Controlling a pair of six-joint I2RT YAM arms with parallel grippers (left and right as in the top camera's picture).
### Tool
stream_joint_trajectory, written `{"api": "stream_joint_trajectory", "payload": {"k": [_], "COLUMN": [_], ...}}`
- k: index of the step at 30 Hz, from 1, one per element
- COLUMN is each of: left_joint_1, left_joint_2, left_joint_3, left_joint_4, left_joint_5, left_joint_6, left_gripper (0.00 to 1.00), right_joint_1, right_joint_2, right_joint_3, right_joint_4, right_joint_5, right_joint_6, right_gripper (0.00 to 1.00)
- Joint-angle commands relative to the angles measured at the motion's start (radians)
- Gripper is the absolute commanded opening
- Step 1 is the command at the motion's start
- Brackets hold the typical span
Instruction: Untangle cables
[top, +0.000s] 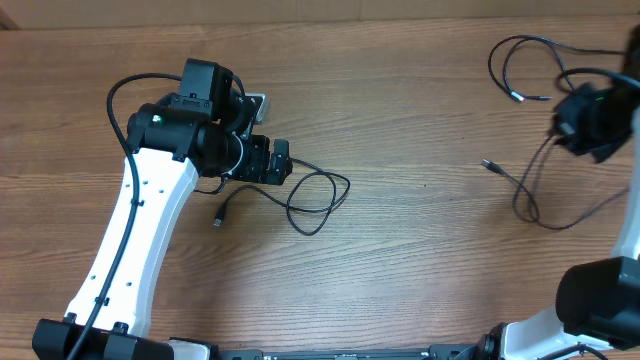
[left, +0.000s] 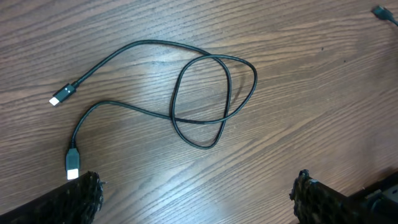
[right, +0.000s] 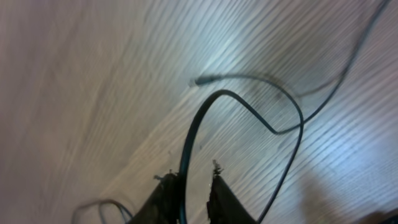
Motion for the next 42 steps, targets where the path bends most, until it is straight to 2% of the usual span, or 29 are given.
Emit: {"api": "stream_joint_trajectory", "payload": {"k": [1,2,3,7,9,11,13,26,33,34,37,42], "left_joint_1": [-0.008,-0.008,-0.008,-0.008,-0.008,-0.008,-0.008,-0.008,-0.008,-0.008,-0.008,-0.008], "left_joint_2": [0.004,0.004,0.004,0.004,0.004,0.004,0.004,0.004,0.004,0.004,0.004,0.004], "left_joint_3": [0.019,0.019,0.019,0.019,0.019,0.019,0.019,0.019,0.019,0.019,0.019,0.019], "left_joint_4": [-0.003,-0.002,-0.002,-0.002,-0.003,-0.003,-0.003,-0.001,-0.002,-0.002,-0.002,-0.003], "left_joint_5": [-0.005,-0.005,-0.005,-0.005,-0.005,-0.005,-0.005,-0.005,-0.005,-0.005,-0.005,-0.005], "left_joint_6": [-0.014,-0.014,-0.014,-0.014,-0.014,-0.014,-0.014,-0.014,-0.014,-0.014,-0.014,-0.014], "left_gripper": [1.0,1.0,1.0,1.0,1.0,1.0,1.0,1.0,1.0,1.0,1.0,1.0], "right_joint_1": [0.04,0.053,0.07,0.125,0.146,0.159,0.166,0.194,0.297,0.313,0.371,0.47], "right_joint_2": [-0.005,-0.005,-0.005,-0.005,-0.005,-0.005,-0.005,-0.005,-0.003,-0.002,0.014,0.07], "right_joint_3": [-0.077,-0.099,-0.131,-0.22,-0.251,-0.269,-0.272,-0.301,-0.493,-0.517,-0.576,-0.602], "right_joint_4": [0.03,0.041,0.058,0.116,0.14,0.154,0.158,0.176,0.381,0.407,0.481,0.529], "right_joint_5": [-0.014,-0.014,-0.014,-0.014,-0.014,-0.014,-0.014,-0.014,-0.019,-0.018,-0.008,0.078], "right_joint_6": [-0.029,-0.03,-0.031,-0.041,-0.041,-0.04,-0.04,-0.041,-0.035,-0.028,-0.028,0.028], "right_gripper": [0.15,0.17,0.24,0.61,0.71,0.88,1.0,1.0,1.0,0.98,0.84,0.79]}}
